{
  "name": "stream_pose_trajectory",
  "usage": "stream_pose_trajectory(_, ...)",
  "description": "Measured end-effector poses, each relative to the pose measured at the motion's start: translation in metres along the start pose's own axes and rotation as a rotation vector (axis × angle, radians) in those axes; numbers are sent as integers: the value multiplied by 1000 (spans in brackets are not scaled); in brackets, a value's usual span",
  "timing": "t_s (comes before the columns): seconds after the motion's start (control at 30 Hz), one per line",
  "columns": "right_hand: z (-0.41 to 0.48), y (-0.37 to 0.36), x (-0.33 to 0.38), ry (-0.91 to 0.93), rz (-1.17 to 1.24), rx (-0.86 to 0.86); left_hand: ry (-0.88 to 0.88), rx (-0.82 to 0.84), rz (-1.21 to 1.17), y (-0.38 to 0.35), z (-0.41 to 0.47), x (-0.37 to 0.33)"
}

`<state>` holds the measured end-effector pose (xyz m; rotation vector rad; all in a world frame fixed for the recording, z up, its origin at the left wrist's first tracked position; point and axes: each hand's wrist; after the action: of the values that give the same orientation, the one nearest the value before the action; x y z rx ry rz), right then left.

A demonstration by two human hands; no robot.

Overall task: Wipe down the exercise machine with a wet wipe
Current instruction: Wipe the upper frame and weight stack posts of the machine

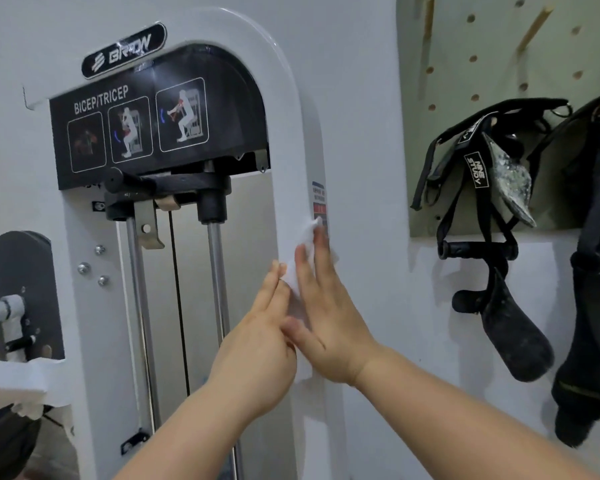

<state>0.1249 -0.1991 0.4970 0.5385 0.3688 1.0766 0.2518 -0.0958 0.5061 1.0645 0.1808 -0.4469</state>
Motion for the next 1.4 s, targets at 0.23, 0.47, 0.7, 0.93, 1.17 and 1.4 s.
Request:
stream_pose_trajectory(0.23, 45, 50, -15, 130, -444, 92, -53, -66, 68, -2, 1, 4)
stream_pose_trajectory(0.47, 72, 67, -1, 61, -552, 94, -93, -161, -106, -31, -21, 19)
stream_pose_trajectory(0.7, -30, 38, -23, 411, -752, 334, -76, -81, -142, -76, -48, 35)
stream_pose_trajectory(0.93, 49, 80, -15, 210, -792, 244, -31, 17, -236, -89, -55, 37)
stream_pose_trajectory(1.17, -44, -21, 11, -32, -257, 94, -30, -221, -526, -80, -70, 33)
stream_pose_trajectory(1.4, -82, -62, 35, -278, 92, 43, -157, -147, -543, -68, -63, 22)
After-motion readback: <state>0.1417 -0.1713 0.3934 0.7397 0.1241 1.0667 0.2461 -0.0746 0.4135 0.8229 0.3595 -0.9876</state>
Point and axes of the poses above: each hand's wrist, its own z-axis towards the middle knuckle, its own y-axis out of the back of the hand, x = y × z, and after that the axes turned 7 degrees about x, right-handed
